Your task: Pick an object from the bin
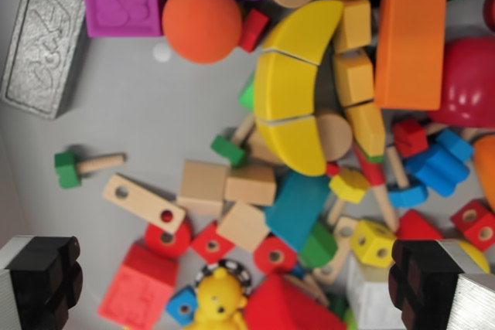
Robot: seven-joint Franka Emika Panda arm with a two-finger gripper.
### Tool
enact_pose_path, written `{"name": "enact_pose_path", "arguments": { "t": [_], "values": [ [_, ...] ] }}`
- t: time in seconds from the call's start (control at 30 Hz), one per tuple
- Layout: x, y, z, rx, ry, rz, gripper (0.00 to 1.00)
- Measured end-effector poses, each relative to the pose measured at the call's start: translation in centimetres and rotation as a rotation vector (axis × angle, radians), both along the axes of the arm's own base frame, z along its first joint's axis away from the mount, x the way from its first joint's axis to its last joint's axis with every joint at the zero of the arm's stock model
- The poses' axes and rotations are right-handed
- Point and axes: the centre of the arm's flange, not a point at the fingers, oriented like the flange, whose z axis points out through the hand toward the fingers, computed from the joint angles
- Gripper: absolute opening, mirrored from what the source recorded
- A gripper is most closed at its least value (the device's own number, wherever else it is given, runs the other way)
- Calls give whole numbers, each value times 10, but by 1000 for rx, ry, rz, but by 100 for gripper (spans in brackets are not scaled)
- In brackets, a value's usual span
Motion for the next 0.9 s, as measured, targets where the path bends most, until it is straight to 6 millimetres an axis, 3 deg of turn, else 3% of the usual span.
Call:
{"name": "enact_pose_path", "arguments": {
  "t": [0.9],
  "values": [
    [16,41,-44,-4,-4,-290,100]
  ]
}}
